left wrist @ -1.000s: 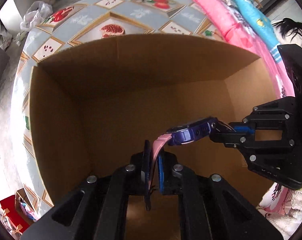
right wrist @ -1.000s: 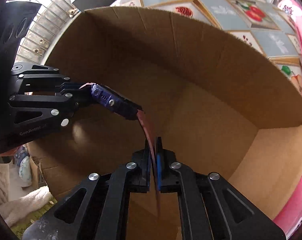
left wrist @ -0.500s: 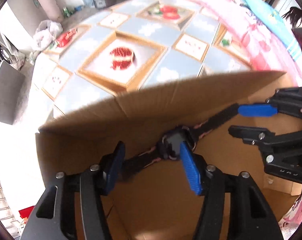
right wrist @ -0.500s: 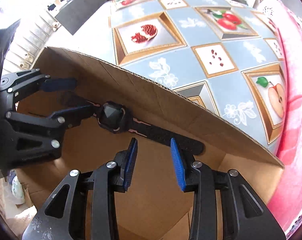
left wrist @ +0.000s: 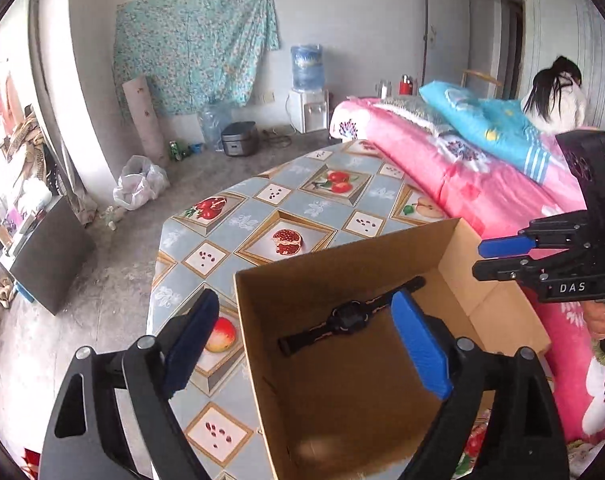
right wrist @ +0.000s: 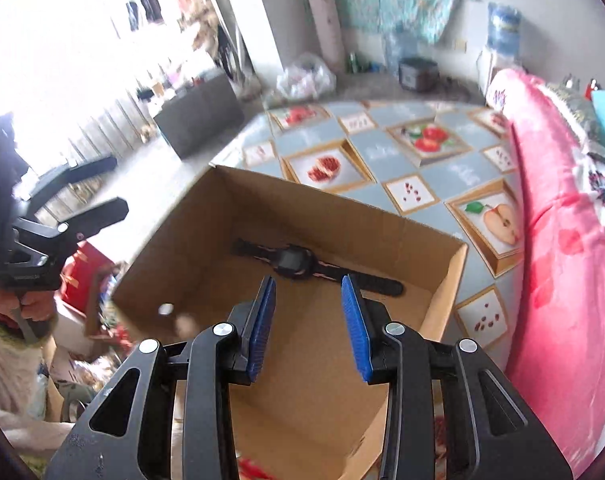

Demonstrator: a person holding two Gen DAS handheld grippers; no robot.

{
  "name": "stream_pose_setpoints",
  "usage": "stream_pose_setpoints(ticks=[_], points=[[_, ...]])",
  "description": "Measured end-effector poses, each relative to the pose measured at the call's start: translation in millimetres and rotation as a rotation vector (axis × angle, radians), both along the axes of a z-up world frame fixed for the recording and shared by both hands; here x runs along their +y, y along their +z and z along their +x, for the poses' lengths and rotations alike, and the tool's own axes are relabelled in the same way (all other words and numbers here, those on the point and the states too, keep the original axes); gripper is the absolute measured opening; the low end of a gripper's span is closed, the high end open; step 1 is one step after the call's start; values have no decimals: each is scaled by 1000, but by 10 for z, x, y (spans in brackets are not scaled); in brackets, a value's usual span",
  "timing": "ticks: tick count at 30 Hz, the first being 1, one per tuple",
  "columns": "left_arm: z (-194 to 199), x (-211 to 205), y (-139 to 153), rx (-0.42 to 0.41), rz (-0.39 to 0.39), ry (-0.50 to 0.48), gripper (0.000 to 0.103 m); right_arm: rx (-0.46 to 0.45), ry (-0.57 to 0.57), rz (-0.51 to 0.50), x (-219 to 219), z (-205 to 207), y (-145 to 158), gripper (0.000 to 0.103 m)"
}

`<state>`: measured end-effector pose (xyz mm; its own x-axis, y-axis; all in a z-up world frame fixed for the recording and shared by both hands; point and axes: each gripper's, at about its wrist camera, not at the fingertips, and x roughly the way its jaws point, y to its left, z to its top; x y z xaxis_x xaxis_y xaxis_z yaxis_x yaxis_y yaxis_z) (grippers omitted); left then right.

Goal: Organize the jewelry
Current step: 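Carry the watch into the cardboard box with both tools and open them, then move the right tool to the teal-and-red bead bracelet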

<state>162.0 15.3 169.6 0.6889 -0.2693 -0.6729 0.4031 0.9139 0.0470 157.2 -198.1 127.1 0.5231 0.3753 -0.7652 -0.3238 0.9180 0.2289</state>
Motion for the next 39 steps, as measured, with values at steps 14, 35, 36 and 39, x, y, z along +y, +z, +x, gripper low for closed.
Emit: stream_pose_setpoints(ticks=[14,35,36,39], points=[[-1251,501,-1109,110,-23,170,95,-43,-141,36,131,-1695,-677,42],[-1120,393,-2016,249,76,210,97,119,-247,-15,257,-1743,-1186,47],[-1111,414,-2023,261,64,216,97,114,-245,-12,259,-1736,-1179,48],[-1093,429,-2022,272,76,223,97,116,-241,-10,268,-1666,-1192,48]])
